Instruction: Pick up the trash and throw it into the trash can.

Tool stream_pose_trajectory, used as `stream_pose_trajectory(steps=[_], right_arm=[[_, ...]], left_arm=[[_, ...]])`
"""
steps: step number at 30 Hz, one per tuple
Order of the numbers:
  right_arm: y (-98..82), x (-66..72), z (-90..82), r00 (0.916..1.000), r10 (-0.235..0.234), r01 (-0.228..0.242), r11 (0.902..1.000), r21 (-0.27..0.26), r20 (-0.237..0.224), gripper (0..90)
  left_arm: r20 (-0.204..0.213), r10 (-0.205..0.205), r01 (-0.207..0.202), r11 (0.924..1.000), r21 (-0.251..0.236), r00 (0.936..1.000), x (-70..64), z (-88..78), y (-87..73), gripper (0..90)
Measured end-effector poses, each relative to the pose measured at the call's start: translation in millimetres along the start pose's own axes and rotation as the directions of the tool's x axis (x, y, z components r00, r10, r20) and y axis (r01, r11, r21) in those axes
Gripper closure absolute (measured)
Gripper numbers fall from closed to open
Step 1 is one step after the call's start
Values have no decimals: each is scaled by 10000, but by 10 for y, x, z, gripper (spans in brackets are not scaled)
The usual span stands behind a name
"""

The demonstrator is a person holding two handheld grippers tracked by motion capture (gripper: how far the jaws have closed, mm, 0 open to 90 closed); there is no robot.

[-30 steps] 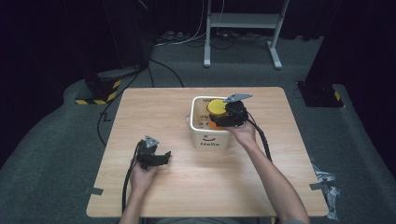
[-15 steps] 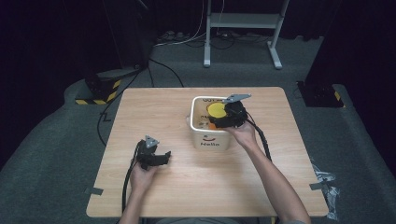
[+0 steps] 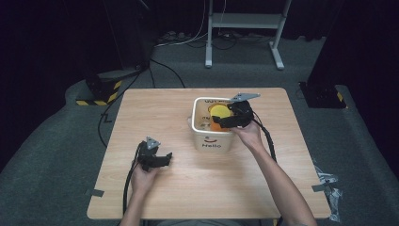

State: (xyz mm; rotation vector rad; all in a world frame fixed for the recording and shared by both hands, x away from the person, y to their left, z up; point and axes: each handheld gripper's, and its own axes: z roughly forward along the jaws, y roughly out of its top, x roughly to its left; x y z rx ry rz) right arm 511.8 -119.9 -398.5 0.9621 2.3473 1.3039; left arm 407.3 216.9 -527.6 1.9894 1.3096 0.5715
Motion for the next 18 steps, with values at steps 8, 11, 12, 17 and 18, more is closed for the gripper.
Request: stream_pose_trajectory(steps=[8,11,12,17,18], right_arm=[[27,-45,-229,9999,148,-147,9979,-629,9,135],[4,-70,-352,9997,229,-219,9948,-998,91,154],[-6,-78,-377,9996,243,-230,9941,-1057,106,154],[-84,-128,-542,9991,350,-319,9916,-1257,221,157],[-105,-141,-588,9990,365,-330,9906,-1329,240,157]], left_arm=[[0,8,-8,10000,2,10000,0,0,0,198],[-1,9,-9,10000,2,10000,0,0,0,199],[-1,4,-4,10000,-3,10000,0,0,0,198],[0,0,0,10000,-4,10000,0,0,0,198],[-1,1,-1,10000,-4,10000,0,0,0,198]])
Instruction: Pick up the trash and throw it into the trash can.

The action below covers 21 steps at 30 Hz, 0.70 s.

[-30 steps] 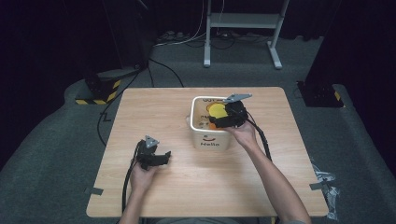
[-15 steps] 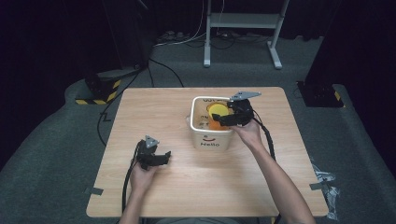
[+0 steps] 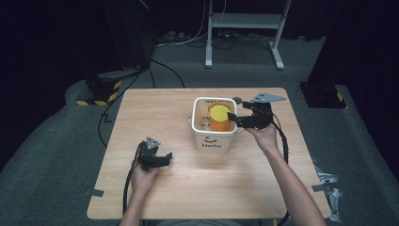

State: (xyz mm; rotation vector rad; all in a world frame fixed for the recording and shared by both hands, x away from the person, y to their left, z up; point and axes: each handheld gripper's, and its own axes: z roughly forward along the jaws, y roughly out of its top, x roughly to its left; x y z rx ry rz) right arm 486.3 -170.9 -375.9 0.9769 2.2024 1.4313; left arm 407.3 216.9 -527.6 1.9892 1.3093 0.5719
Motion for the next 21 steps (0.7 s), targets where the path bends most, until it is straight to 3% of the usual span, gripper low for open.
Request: stream_pose_trajectory(steps=[14,21], right_arm=[[-329,-156,-454,9976,484,-463,9980,-435,487,172],[-559,-188,-562,9952,679,-652,9971,-385,711,180]], left_arm=[[-1,3,-3,10000,4,10000,0,0,0,198],[-1,5,-5,10000,4,10000,0,0,0,198]])
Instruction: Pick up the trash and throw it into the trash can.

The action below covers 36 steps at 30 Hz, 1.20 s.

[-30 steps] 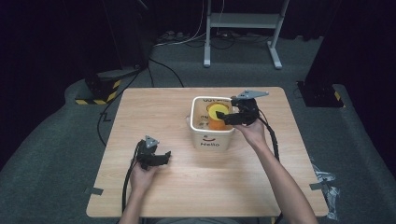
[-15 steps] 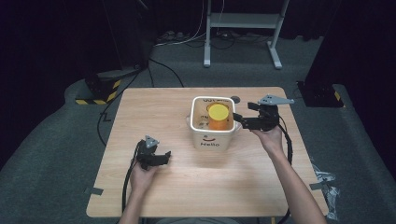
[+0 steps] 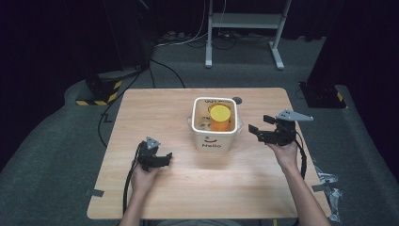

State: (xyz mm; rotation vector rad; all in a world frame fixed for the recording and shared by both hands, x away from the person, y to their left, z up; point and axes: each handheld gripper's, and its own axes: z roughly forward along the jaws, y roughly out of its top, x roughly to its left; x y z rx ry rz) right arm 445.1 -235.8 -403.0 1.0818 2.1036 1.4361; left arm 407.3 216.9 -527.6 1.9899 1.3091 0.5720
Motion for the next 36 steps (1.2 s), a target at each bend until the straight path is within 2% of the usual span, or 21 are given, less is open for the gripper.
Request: stream_pose_trajectory(steps=[3,13,26,32,36], right_arm=[[-122,-7,-15,9998,160,-160,9999,-5,117,187],[-468,-29,44,9983,377,-401,9977,550,443,195],[-762,-85,142,9936,807,-885,9910,1004,794,218],[-864,-89,227,9928,532,-690,9866,1482,1077,220],[-908,-102,289,9909,535,-759,9799,1846,1232,222]], left_arm=[[12,15,-15,10000,3,10000,1,0,0,198],[2,-1,1,10000,0,10000,0,0,0,198],[0,-4,4,10000,-3,10000,0,0,0,198],[0,-3,3,10000,-2,10000,0,0,0,198],[0,-4,4,10000,-3,10000,0,0,0,198]])
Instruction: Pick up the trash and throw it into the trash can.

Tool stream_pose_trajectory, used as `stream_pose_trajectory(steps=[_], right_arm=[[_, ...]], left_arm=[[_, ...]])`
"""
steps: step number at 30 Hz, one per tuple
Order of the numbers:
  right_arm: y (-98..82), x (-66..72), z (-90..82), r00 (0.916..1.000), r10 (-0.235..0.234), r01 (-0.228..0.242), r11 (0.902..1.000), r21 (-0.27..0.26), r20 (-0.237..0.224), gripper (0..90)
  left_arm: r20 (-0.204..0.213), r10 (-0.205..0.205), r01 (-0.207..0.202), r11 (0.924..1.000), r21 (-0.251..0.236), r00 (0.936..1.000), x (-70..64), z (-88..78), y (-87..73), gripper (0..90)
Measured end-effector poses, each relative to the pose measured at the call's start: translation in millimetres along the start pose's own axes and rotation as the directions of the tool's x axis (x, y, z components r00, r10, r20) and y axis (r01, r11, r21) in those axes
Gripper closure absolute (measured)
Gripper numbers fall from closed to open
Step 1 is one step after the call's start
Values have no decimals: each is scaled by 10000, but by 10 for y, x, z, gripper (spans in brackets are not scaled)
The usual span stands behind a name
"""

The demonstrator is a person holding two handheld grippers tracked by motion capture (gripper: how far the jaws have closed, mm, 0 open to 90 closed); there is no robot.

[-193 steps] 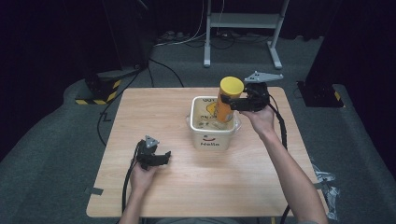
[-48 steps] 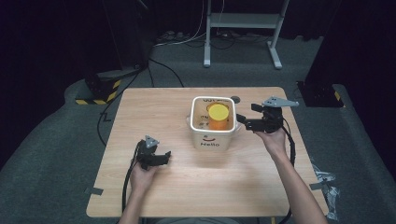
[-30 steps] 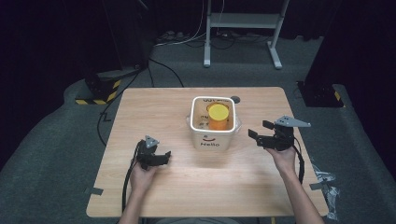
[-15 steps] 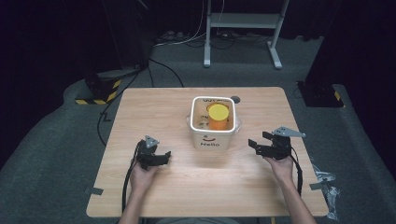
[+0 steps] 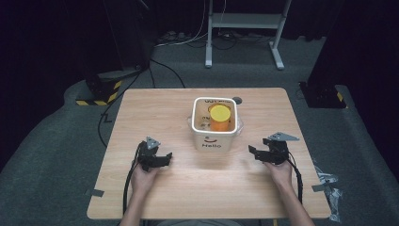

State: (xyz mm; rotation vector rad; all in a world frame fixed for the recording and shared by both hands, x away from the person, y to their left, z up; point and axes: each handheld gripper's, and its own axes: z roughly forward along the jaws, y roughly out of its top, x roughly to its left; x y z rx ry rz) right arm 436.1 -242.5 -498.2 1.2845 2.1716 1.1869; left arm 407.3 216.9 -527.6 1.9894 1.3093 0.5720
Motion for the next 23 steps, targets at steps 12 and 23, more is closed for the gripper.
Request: stream_pose_trajectory(steps=[12,23], right_arm=[[-97,-15,254,9954,-336,239,9940,1064,898,227],[-95,14,286,9906,-546,368,9895,1401,1257,235]], left_arm=[[1,-3,3,10000,-2,10000,0,0,0,198],[-3,2,-2,10000,-1,10000,0,0,0,198]])
